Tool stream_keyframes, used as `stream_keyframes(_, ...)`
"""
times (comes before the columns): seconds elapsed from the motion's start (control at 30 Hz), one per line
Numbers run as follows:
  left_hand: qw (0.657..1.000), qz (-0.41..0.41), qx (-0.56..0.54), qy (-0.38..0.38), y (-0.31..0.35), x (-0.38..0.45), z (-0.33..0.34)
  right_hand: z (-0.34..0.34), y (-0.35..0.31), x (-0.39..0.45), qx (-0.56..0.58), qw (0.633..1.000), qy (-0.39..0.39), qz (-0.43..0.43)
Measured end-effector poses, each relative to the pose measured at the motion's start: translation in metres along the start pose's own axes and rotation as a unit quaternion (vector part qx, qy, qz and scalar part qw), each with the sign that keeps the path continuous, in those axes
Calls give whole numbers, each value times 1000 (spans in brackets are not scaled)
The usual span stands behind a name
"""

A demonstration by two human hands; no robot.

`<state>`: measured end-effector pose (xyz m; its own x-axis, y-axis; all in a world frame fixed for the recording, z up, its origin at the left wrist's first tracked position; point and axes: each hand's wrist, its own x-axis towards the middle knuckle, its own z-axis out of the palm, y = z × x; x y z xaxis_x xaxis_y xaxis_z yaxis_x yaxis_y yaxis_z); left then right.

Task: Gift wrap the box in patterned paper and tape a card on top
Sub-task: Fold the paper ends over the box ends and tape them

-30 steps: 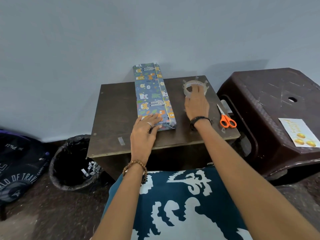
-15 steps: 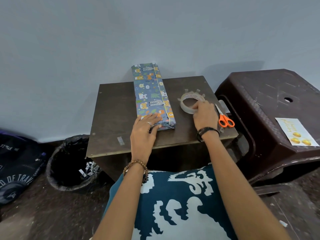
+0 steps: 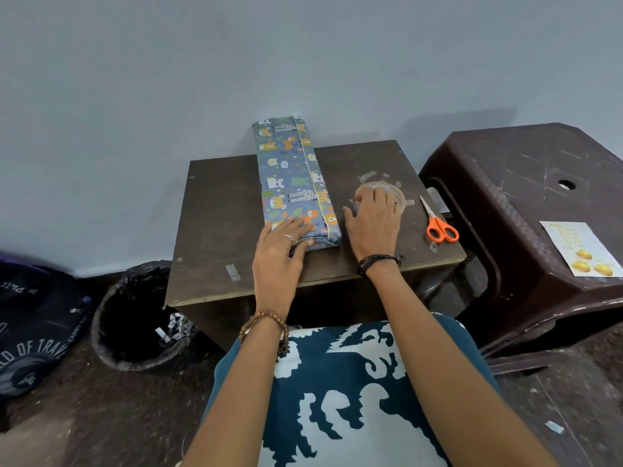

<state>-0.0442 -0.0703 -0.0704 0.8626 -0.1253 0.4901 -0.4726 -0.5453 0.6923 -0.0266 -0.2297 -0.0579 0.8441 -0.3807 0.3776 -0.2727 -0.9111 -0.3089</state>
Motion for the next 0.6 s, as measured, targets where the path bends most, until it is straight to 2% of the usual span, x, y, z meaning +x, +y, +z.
stream_keyframes(0.23, 1000, 10, -3, 10, -3, 0, 1, 1, 1, 6, -9, 999, 40, -9)
stream_keyframes(0.33, 1000, 13, -7, 13, -3, 0, 1, 1, -2, 5, -44, 996, 72, -29)
stream_keyframes(0.6, 1000, 14, -4, 9, -2, 0, 1, -3, 4, 0, -126, 984, 82, -98)
